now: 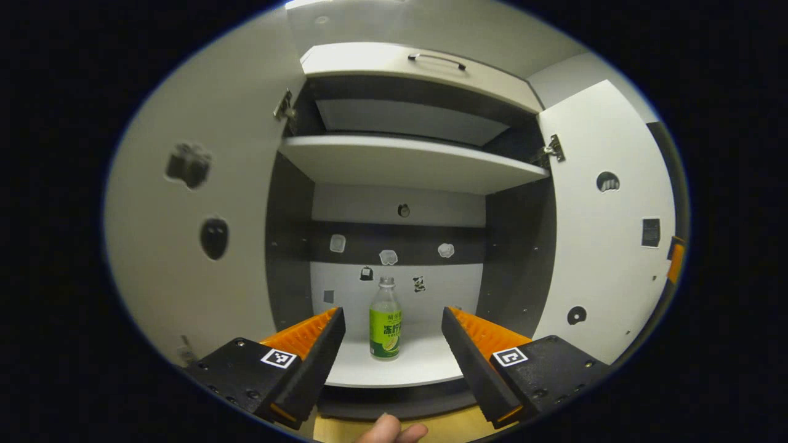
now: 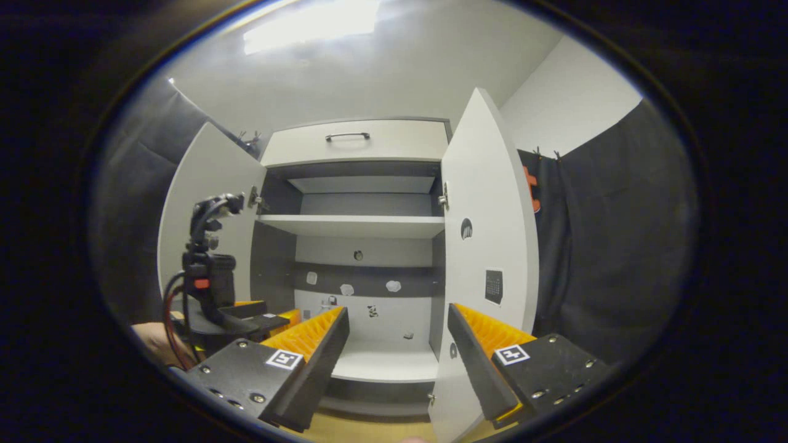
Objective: Grasp the bottle in the cabinet with the left hand and place it on the coaster, then close the right door with the right hand and the left door with the left hand.
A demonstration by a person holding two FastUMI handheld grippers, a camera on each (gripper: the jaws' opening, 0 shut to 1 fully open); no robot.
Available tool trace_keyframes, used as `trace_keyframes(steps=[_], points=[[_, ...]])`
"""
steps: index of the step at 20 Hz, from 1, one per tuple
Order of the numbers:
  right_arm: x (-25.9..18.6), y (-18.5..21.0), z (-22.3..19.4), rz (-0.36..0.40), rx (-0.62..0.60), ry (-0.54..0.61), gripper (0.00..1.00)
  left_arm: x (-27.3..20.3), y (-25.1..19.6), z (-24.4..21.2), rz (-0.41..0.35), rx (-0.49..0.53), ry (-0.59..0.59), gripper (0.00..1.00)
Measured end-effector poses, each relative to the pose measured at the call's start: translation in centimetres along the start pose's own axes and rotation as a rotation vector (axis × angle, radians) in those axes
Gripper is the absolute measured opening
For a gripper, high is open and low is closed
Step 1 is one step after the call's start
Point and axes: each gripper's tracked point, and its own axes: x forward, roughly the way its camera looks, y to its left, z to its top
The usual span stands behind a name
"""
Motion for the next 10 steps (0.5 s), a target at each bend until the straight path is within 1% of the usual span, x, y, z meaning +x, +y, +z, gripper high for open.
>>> trace_keyframes(steps=[1, 2, 7, 8, 9, 10], points=[[0.2, 0.0, 0.1, 0.001, -0.005, -0.01, 0.93, 1.8, 0.4, -0.8, 0.008, -0.012, 0.004, 1.0], [0.3, -0.1, 0.1, -0.003, -0.012, -0.017, 0.98, 3.5, 1.1, -1.8, 0.023, -0.022, 0.013, 1.0], [0.8, -1.7, -1.4, -0.052, -0.028, 0.002, 0.98, 10.5, 2.9, -5.3, 0.044, -0.03, 0.016, 1.0], [0.9, -2.1, -1.7, -0.066, -0.037, 0.008, 0.98, 11.8, 2.9, -6.0, 0.036, -0.026, 0.026, 1.0], [0.9, -2.2, -2.0, -0.075, -0.044, 0.016, 1.0, 12.8, 2.8, -6.9, 0.025, -0.02, 0.042, 1.0], [1.0, -2.3, -2.2, -0.079, -0.05, 0.022, 0.98, 13.7, 2.9, -7.8, 0.026, -0.006, 0.061, 1.0]])
